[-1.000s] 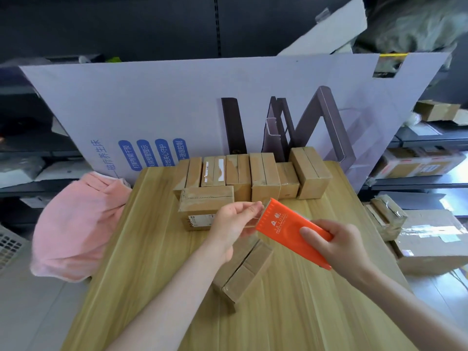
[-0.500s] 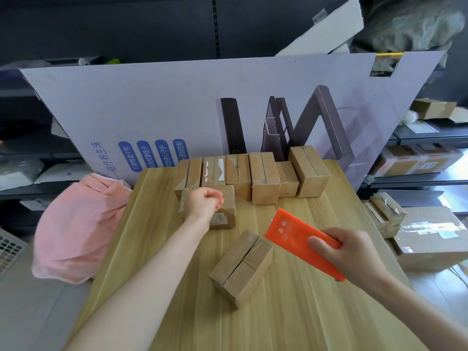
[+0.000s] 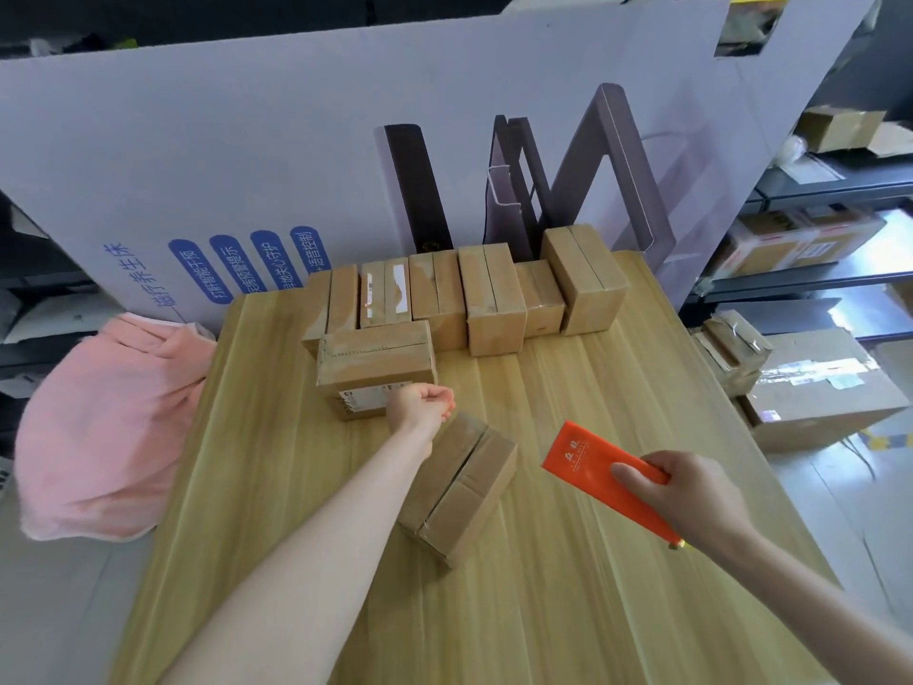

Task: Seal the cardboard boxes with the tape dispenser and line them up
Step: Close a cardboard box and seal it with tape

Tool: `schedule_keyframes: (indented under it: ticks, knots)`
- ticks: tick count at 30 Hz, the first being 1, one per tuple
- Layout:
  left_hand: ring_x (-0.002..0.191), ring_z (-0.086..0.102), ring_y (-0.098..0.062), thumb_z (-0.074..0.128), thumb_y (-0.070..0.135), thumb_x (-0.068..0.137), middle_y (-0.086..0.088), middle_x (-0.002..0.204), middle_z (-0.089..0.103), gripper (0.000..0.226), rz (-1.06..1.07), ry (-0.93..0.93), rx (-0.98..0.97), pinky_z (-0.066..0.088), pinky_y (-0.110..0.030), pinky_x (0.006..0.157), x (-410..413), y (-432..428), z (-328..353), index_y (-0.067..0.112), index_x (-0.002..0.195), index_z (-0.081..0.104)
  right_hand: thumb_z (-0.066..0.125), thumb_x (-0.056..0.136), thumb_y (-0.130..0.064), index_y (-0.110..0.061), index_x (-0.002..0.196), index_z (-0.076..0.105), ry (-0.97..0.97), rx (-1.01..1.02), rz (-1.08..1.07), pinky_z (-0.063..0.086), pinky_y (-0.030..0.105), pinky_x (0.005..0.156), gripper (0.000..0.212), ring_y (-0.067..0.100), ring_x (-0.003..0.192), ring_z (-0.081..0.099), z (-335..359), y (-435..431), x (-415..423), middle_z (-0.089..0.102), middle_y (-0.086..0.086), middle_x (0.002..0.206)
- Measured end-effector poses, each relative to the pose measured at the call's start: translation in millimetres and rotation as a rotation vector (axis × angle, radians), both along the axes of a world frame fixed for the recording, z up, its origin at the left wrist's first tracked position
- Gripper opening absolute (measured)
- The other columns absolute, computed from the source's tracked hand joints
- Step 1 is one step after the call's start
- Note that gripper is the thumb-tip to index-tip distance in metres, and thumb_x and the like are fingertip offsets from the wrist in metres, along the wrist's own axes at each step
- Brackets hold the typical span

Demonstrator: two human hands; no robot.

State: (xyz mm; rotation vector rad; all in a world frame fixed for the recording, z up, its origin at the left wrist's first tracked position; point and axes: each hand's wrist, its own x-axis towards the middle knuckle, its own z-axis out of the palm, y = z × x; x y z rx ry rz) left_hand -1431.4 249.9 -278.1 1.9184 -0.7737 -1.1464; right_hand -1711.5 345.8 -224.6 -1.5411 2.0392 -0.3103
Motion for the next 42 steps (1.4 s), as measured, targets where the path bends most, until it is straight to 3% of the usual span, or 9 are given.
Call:
schedule_keyframes:
  ticks: [9,15,21,27,29,31,35,39,42]
  knots:
    - [0.069,0.060,-0.018,0.066,0.007,0.087,-0.001,0.070,0.067,0.022,-0.006,-0.121,0.129,0.056,-0.032,0.077,7.6,-27.3,-52.7,0.016,0.067,0.065,0.057,0.082,-0.057,-0.021,0.073,0.066,0.106,0.166,0.004,0.044,0.022,0.046,0.039,0.012,0.054,0.063,-44.7,-34.1,22.1,0.064,-0.007,0.065]
    - [0.080,0.058,-0.018,0.067,0.015,0.088,0.001,0.084,0.065,0.014,0.000,-0.121,0.168,0.046,-0.026,0.074,0.4,-21.6,-73.8,0.015,0.075,0.068,0.054,0.083,-0.059,-0.019,0.075,0.066,0.152,0.245,0.007,0.051,0.026,0.046,0.042,0.016,0.050,0.064,-59.3,-50.2,34.7,0.064,-0.004,0.066]
    - [0.084,0.056,-0.011,0.059,0.023,0.094,0.006,0.106,0.069,0.017,-0.073,-0.236,0.108,0.047,-0.025,0.079,-6.2,-9.3,-76.5,0.017,0.101,0.074,0.054,0.084,-0.058,-0.017,0.070,0.062,0.220,0.243,-0.008,0.032,0.017,0.041,0.044,0.018,0.052,0.064,-65.3,-57.8,42.5,0.061,-0.004,0.064]
    - [0.057,0.050,-0.017,0.036,0.052,0.098,-0.007,0.073,0.060,0.050,-0.229,-0.284,0.278,0.037,-0.026,0.051,-7.4,0.8,-74.0,0.011,0.093,0.064,0.053,0.083,-0.059,-0.020,0.075,0.065,0.273,0.221,0.036,0.039,0.018,0.040,0.042,0.015,0.053,0.062,-67.5,-61.9,38.2,0.062,-0.005,0.066]
    - [0.081,0.061,-0.018,0.032,0.051,0.099,-0.003,0.102,0.068,0.052,-0.192,-0.284,0.148,0.049,-0.030,0.069,-11.5,9.4,-72.3,0.012,0.109,0.065,0.053,0.082,-0.060,-0.020,0.076,0.066,0.279,0.216,0.047,0.050,0.023,0.045,0.042,0.015,0.050,0.061,-68.9,-62.1,37.7,0.062,-0.005,0.066]
    - [0.095,0.061,-0.015,0.032,0.056,0.097,0.006,0.105,0.065,0.058,-0.256,-0.331,0.083,0.051,-0.033,0.084,-14.6,22.3,-70.8,0.012,0.122,0.061,0.052,0.082,-0.060,-0.020,0.075,0.066,0.317,0.201,0.072,0.053,0.025,0.053,0.044,0.015,0.051,0.060,-67.1,-63.0,38.8,0.062,-0.005,0.065]
    - [0.122,0.053,-0.020,0.050,0.056,0.091,0.006,0.129,0.056,0.062,-0.298,-0.303,0.094,0.043,-0.029,0.095,-25.5,59.6,-84.9,0.014,0.136,0.047,0.050,0.085,-0.058,-0.018,0.071,0.059,0.474,0.126,0.194,0.033,0.023,0.049,0.044,0.019,0.063,0.056,-56.1,-69.5,50.1,0.053,-0.005,0.061]
    - [0.100,0.061,-0.019,0.057,0.050,0.087,0.000,0.107,0.063,0.049,-0.169,-0.282,0.066,0.049,-0.031,0.082,-26.6,73.2,-96.7,0.011,0.117,0.054,0.049,0.087,-0.050,-0.021,0.061,0.041,0.541,0.084,0.325,0.035,0.025,0.053,0.040,0.020,0.067,0.055,-47.3,-77.3,72.7,0.048,-0.006,0.061]
    - [0.091,0.061,-0.017,0.059,0.046,0.088,0.002,0.096,0.063,0.036,-0.144,-0.287,0.036,0.045,-0.028,0.072,-28.1,72.3,-94.9,0.014,0.104,0.056,0.048,0.089,-0.044,-0.021,0.065,0.045,0.578,0.093,0.377,0.038,0.025,0.058,0.034,0.021,0.069,0.054,-51.4,-84.3,87.0,0.049,-0.005,0.065]
